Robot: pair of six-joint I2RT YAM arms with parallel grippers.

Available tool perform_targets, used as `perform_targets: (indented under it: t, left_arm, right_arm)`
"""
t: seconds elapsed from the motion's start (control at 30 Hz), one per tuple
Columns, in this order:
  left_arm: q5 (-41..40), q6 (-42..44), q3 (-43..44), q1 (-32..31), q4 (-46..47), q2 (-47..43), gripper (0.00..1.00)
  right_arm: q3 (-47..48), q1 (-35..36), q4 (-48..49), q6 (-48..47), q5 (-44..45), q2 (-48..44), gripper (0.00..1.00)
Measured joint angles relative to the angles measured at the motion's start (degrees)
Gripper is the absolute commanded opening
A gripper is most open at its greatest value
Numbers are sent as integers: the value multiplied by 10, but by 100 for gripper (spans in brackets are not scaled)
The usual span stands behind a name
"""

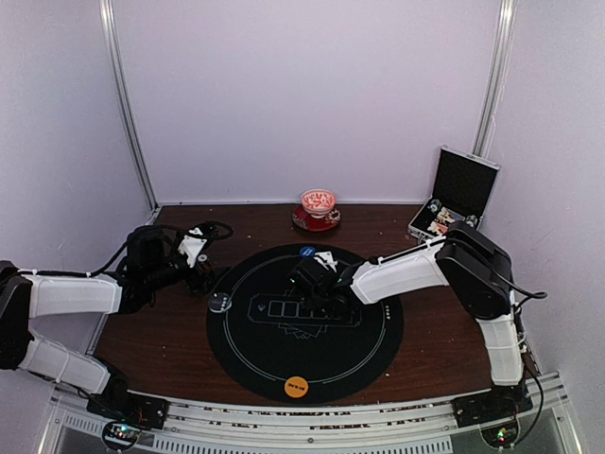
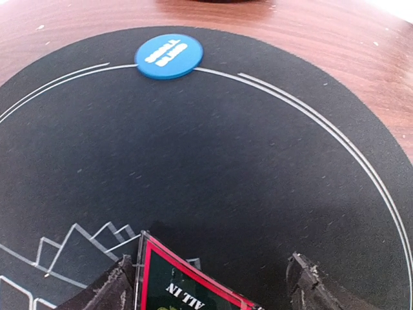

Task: Distribute texas hold em gaming equipment
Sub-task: Move the all-in button to the poker table mat.

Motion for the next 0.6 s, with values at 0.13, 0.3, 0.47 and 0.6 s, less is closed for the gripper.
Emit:
perform_targets:
  t: [0.13, 0.3, 0.47, 0.6]
  left_arm:
    - [0, 0, 0, 0, 0, 0, 98]
    - [0, 0, 0, 0, 0, 0, 98]
    - [0, 0, 0, 0, 0, 0, 98]
    - [0, 0, 0, 0, 0, 0, 98]
  right_arm:
    - [-20, -9, 17, 2, 7, -6, 77]
    - [-49, -13, 38, 5, 9, -18, 75]
    - [-94, -16, 48, 7, 17, -48, 74]
    - [-129, -34, 46, 9, 20, -73, 74]
